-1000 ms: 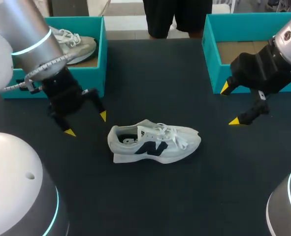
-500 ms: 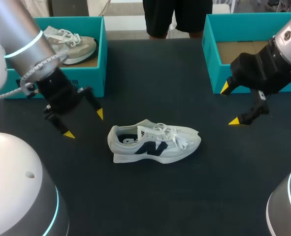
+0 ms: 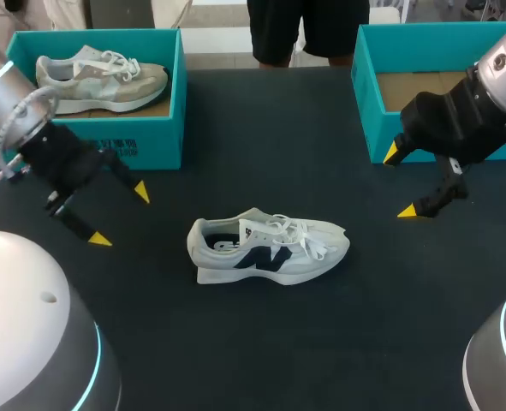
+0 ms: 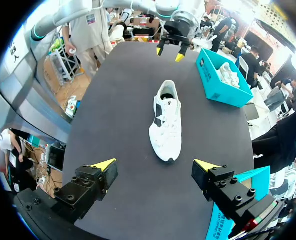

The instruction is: Take the shoe out of the shoebox, open the shoe tongue, remove and reinsert the insole, then place the shoe into the shoebox

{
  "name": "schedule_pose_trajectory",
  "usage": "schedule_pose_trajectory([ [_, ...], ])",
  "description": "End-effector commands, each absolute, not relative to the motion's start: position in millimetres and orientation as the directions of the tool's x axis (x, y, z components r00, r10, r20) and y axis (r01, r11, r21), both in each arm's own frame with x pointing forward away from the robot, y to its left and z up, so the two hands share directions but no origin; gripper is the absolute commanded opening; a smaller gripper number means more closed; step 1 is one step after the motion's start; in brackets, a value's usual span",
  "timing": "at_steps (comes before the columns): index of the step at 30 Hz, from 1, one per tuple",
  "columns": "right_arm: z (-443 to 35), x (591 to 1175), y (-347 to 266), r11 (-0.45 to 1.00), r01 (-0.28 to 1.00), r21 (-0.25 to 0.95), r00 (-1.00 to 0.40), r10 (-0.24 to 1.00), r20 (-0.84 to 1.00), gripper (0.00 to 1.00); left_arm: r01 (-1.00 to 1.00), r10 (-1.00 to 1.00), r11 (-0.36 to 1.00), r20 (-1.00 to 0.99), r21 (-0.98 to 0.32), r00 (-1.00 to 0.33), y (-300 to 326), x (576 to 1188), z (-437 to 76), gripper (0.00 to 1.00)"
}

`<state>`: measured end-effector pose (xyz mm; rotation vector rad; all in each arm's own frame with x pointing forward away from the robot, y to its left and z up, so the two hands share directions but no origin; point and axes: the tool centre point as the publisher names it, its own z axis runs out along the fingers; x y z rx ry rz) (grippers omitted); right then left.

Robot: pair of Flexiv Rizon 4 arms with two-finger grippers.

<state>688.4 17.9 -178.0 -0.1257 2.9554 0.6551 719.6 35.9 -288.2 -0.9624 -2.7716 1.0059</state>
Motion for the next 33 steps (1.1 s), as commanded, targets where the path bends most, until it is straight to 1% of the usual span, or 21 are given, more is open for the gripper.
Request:
schedule_pose_trajectory([
  [1, -179, 691, 20, 0.904, -0.104, 0.414, -0.991, -0.057, -0.123, 1.00, 0.539, 0.570, 0.584, -0.166, -0.607, -0.805, 42, 716, -294, 1.00],
  [26, -179, 691, 20, 0.904, -0.104, 0.414, -0.991, -0.057, -0.123, 1.00, 0.539, 0.570, 0.584, -0.166, -0.607, -0.805, 42, 716, -294, 1.00],
  [28, -179, 691, 20, 0.904, -0.104, 0.414, -0.991, -0.057, -0.123, 1.00, 0.497, 0.517, 0.597, -0.171, -0.629, -0.839, 44, 712, -298, 1.00],
  [31, -179, 691, 20, 0.904, -0.104, 0.414, -0.991, -0.057, -0.123, 1.00, 0.380, 0.370, 0.664, -0.158, -0.644, -0.915, 47, 708, -305, 1.00],
  [33, -179, 691, 20, 0.904, -0.104, 0.414, -0.991, -0.057, -0.123, 1.00, 0.302, 0.301, 0.659, -0.127, -0.689, -0.945, 49, 707, -310, 1.00],
])
